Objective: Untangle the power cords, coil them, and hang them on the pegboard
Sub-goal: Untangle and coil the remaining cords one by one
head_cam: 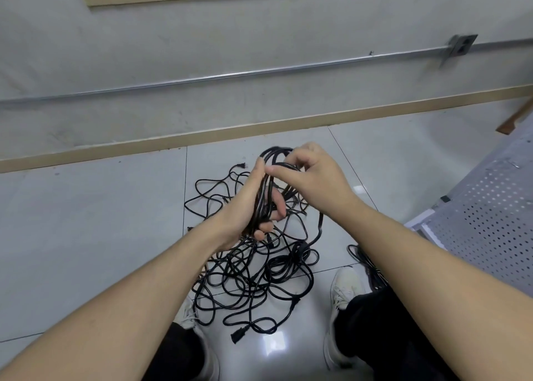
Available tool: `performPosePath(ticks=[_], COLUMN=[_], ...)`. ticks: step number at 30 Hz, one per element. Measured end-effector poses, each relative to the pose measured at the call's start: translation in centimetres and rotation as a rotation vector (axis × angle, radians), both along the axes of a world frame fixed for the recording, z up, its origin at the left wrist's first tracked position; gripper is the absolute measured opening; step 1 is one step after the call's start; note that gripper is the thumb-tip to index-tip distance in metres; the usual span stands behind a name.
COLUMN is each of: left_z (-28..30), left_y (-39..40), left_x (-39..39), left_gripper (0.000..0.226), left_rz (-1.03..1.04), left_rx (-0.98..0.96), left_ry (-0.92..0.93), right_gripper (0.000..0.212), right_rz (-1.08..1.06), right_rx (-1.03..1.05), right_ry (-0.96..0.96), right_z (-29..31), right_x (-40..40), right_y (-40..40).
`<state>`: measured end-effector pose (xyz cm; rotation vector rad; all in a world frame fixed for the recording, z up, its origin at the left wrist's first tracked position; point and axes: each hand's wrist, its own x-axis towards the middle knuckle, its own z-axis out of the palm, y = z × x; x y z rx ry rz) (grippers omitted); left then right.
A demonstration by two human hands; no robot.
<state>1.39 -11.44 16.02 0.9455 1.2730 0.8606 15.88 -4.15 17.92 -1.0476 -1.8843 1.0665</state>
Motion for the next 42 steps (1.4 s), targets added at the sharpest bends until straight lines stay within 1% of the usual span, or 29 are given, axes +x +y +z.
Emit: performPosePath(ticks=[1,3,4,5,7,9,11,12,13,14,15,16,17,19,21,22,25,29,31,34,37,40,42], left_z=[-0.1,-0.1,-0.1,-0.2,-0.3,-0.2,-0.1,0.1,0.2,0.4,0.7,0.9,1.0,0.6,0.1,0.0,0.1,0.2,0.2,0.4,0.5,0.4,0.4], left_y=[0.0,-0.1,-0.2,-0.2,-0.4,-0.6,-0.6,-0.6,-0.5,-0.4,-0.2,0.0,0.0,-0.1,-0.3,-0.3,-0.4,-0.6,-0.7,-0.7,-0.5,-0.4,-0.4], left_x=[-0.1,-0.2,-0.1,-0.1,-0.3,-0.5,-0.5,-0.5,-0.6,-0.8,-1.0,-1.3,-1.6,-1.9,-1.6,-1.2,-0.1,-0.2,-0.5,-0.6,-0.9,-1.0,-0.7], left_gripper=[0.082,0.053,0.041,0.036,0.043,0.047,0.049,0.05,0.051,0.051,0.052,0.053,0.054,0.057,0.063,0.066,0.067,0.069,0.069,0.067,0.063,0.06,0.051], left_rz=[-0.01,-0.052,-0.078,-0.104,-0.136,-0.159,-0.15,-0.116,-0.06,0.009,0.067,0.097,0.099,0.048,-0.017,-0.03,-0.051,-0.138,-0.166,-0.192,-0.213,-0.249,-0.229], left_rx=[0.048,0.097,0.094,0.081,0.033,0.016,0.043,0.06,0.074,0.082,0.086,0.083,0.079,0.063,0.053,0.06,0.101,0.12,0.103,0.07,0.021,-0.004,-0.011], left_ry=[0.047,0.131,0.154,0.167,0.174,0.159,0.138,0.119,0.093,0.052,0.013,-0.003,0.02,0.189,0.356,0.359,0.21,0.224,0.229,0.192,0.152,0.152,0.105], right_gripper=[0.029,0.031,0.033,0.033,0.032,0.036,0.053,0.063,0.068,0.067,0.062,0.054,0.045,0.031,0.029,0.03,0.036,0.043,0.04,0.024,0.021,0.023,0.012], right_rz=[-0.051,-0.133,-0.135,-0.099,0.013,0.043,0.025,0.01,-0.001,-0.012,-0.026,-0.043,-0.048,-0.037,-0.081,-0.127,-0.203,-0.105,-0.057,-0.044,-0.039,-0.047,-0.027], right_rx=[0.075,0.199,0.209,0.172,0.007,-0.049,-0.114,-0.161,-0.212,-0.258,-0.292,-0.305,-0.291,-0.226,-0.221,-0.237,-0.374,-0.684,-0.77,-0.828,-0.828,-0.852,-0.846], right_ry=[-0.03,-0.099,-0.119,-0.109,-0.057,-0.016,0.033,0.039,0.045,0.05,0.062,0.067,0.051,0.052,0.179,0.251,0.389,0.497,0.508,0.51,0.483,0.51,0.508], right_z=[0.0,-0.3,-0.4,-0.5,-0.2,0.0,0.1,0.2,0.2,0.2,0.2,0.2,0.3,0.6,0.8,0.9,0.7,0.5,0.7,0.9,0.6,0.5,0.7], right_x=[-0.1,-0.1,-0.1,-0.1,0.0,0.3,0.6,0.7,0.8,0.9,1.0,1.2,1.4,1.7,1.7,1.5,0.7,0.3,0.5,0.6,0.5,0.6,0.7], right_y=[0.2,0.3,0.4,0.6,0.4,0.3,0.4,0.5,0.5,0.7,0.9,1.0,1.1,1.1,0.9,0.9,0.6,0.5,0.7,0.9,0.9,1.1,1.3])
